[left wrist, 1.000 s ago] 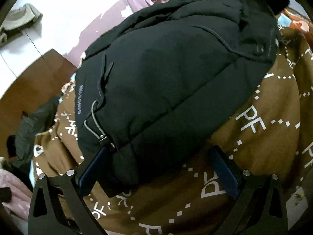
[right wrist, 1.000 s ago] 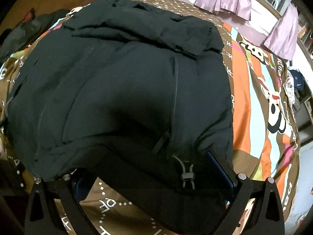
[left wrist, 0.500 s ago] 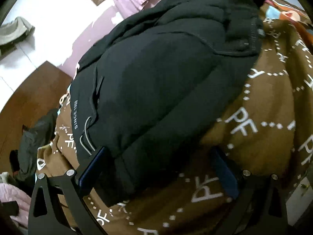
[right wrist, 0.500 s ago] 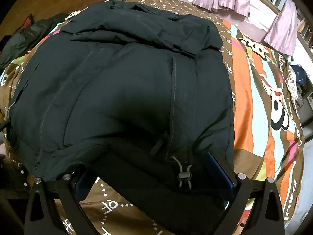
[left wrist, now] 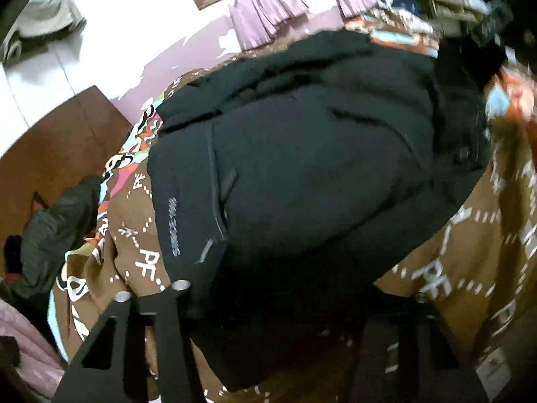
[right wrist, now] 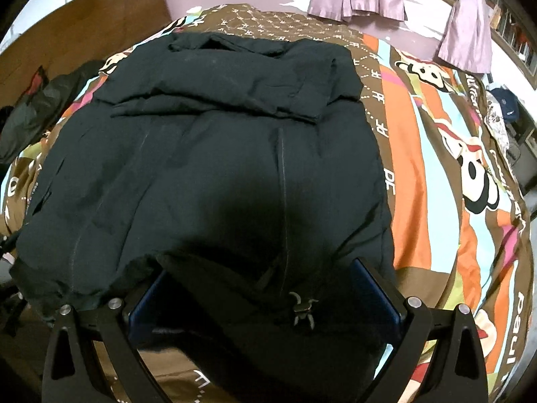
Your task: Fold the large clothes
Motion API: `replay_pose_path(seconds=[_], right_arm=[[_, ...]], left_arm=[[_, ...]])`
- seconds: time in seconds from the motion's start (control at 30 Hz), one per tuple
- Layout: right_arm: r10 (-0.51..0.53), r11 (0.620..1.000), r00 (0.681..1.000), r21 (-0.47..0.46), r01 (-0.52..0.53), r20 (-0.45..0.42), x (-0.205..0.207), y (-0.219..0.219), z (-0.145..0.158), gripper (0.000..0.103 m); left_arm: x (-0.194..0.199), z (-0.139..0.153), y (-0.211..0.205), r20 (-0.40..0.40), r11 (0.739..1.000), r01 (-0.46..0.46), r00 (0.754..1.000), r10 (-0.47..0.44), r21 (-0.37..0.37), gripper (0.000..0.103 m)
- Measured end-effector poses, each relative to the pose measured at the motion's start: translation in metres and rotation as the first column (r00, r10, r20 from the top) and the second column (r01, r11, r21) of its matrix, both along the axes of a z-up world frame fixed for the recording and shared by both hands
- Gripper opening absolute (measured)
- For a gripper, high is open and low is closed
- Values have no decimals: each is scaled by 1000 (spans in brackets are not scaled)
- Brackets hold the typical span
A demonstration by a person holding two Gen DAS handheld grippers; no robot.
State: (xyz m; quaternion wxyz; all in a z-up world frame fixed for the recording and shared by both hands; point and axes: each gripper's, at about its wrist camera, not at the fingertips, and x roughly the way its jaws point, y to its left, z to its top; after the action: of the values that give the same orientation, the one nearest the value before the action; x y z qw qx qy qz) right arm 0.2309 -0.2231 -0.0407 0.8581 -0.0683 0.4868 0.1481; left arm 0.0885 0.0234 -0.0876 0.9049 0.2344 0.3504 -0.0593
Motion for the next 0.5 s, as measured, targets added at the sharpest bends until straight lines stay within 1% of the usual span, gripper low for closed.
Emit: replay_pose_path(seconds=[0.03,0.13,0.2,0.27,0.33,0.4,0.43,0.5], right_arm=[[9,1000,1000,-4,-9,0,-1,2,-1,101],[40,999,999,-11,-40,1,-6,3,-2,101],[68,998,998,8,-68,0,-11,2,-4,102],[97,995,995,26,-97,-6,-17,-3,-6,103],[137,990,990,15,-137,-18,-25,-4,-11,103],[191,981,982,-17,-191,-5,-35,-5,-14,103],[227,973,974,-31,-227,7,-41,-6,-15,103],[299,953,954,-45,-298,14,-53,-6,-18,103]], left_arm=[[4,9,3,-1,999,2,1000,-2,-39,36],[8,23,5,-8,995,-3,1000,2,-98,28],[11,28,3,-15,995,0,1000,-1,-104,25],[11,29,-3,-14,996,7,1000,-8,-92,22],[12,29,-4,-14,997,9,1000,-11,-81,20],[15,31,-4,-20,996,5,1000,-6,-88,18],[14,33,-4,-32,994,-3,999,0,-107,17],[20,39,3,-70,985,-28,997,16,-170,15]])
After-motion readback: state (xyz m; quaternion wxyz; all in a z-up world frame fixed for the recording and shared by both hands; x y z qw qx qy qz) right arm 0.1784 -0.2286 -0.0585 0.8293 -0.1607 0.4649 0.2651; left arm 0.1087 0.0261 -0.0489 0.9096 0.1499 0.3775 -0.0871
